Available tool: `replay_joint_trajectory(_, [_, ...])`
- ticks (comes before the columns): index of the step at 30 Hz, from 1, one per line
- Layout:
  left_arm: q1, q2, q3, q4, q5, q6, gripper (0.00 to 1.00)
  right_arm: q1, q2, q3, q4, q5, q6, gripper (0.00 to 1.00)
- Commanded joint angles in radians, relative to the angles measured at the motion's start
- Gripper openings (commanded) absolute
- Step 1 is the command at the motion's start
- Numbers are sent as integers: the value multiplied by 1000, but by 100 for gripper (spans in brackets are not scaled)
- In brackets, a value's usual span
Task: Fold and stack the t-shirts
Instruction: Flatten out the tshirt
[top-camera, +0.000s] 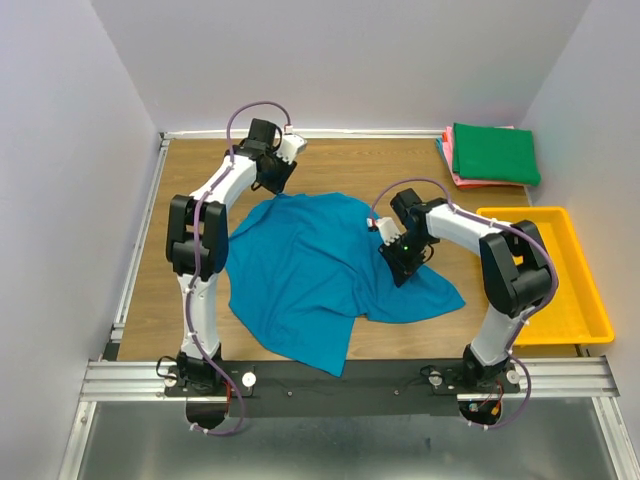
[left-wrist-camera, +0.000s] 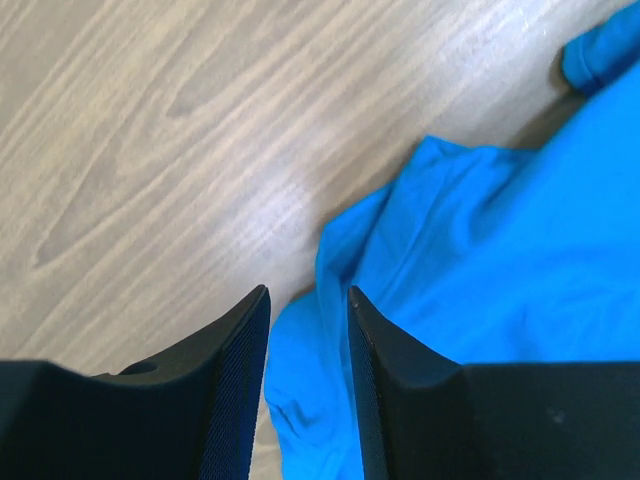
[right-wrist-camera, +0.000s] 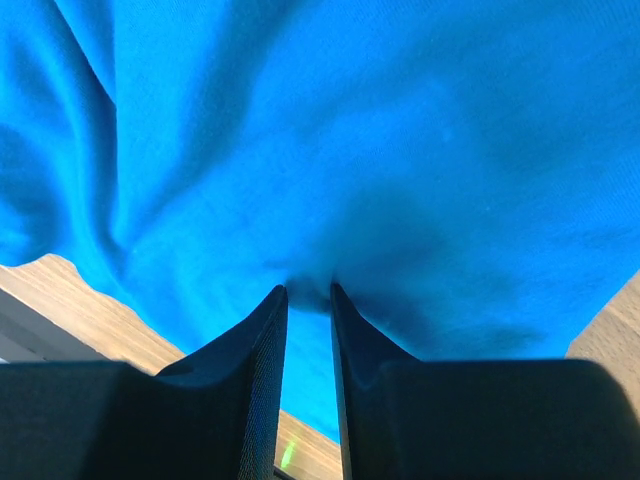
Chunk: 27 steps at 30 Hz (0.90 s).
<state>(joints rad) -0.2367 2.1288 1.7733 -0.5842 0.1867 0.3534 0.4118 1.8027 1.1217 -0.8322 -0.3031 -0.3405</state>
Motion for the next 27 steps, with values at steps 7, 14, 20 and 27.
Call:
replay_joint_trajectory(7, [0,97,58,0,-4,-19,44,7,4,-76,59,35,5,31])
replay_joint_trajectory(14, [2,141,89,-2,-47,-16,26,19,4,-126,68,70,-9,31])
replay_joint_trajectory(20, [54,54,170,17,-62,-50,0,38,-2,-154,65,116,-25,27])
replay_joint_trajectory(27, [201,-67,250,-49,33,-82,0,65,56,-134,27,142,-51,24])
